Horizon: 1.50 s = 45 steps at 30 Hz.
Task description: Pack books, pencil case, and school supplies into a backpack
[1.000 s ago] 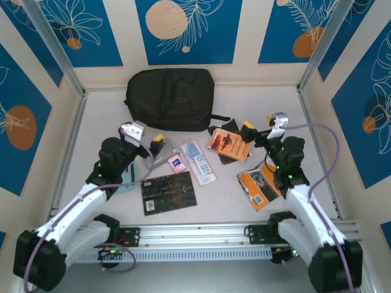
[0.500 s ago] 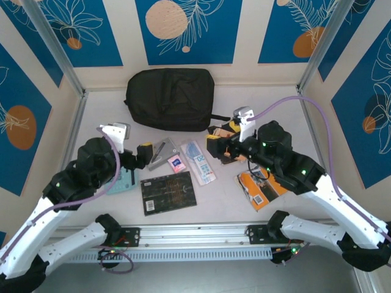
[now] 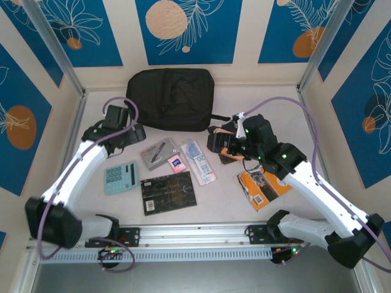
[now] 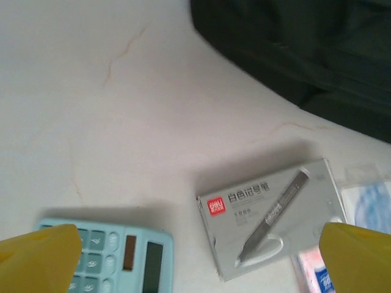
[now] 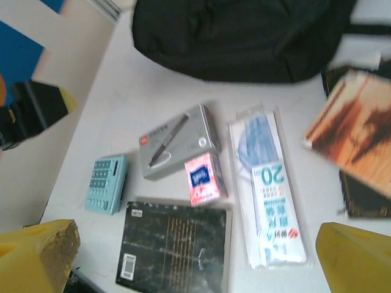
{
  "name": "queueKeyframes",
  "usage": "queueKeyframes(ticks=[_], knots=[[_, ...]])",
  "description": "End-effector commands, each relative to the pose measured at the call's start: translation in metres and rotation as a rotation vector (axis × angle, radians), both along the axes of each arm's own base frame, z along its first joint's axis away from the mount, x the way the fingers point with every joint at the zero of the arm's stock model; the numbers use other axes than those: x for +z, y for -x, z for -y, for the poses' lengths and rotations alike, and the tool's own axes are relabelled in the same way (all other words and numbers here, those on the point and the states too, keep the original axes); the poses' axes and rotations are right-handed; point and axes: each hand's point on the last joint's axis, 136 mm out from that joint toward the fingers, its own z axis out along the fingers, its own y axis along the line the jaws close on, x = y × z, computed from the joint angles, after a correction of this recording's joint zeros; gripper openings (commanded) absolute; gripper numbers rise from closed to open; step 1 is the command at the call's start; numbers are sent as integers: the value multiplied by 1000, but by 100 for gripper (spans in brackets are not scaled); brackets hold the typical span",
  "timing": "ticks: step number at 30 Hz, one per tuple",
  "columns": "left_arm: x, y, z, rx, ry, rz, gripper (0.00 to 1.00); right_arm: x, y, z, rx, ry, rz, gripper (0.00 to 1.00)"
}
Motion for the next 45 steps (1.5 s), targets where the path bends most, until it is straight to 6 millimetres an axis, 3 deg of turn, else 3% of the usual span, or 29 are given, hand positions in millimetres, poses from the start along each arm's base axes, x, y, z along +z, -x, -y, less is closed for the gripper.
queueKeyframes(ticks=[1,5,9,13,17,24,31,35,37,40,45], knots=[[-7,-41,14,72,257,24,100,-2,-14,-13,-62,-94,-145,98],[-35,-88,8,172,400,-12,96,-19,-45,-23,-146,-117,-261,95],[-49,-122,14,223,525,13,93,-37,-73,-37,-208,-182,-354,91],[-44,-146,27,164,596,59,81,-51,-104,-50,-235,-221,-397,89],[-48,-155,18,201,592,54,76,-71,-137,-56,-301,-219,-469,89],[-92,-147,-3,312,618,-58,63,-115,-185,-57,-479,-232,-630,90],[-106,-156,0,299,648,-87,54,-154,-219,-56,-598,-132,-703,85],[-108,-162,0,285,650,-77,41,-177,-233,-51,-620,-130,-735,59],[-112,-164,2,276,659,-86,31,-177,-241,-48,-603,-101,-706,38],[-116,-164,7,263,681,-95,18,-163,-245,-46,-575,-38,-650,19],[-103,-168,17,217,712,-81,5,-113,-253,-52,-444,4,-520,8]])
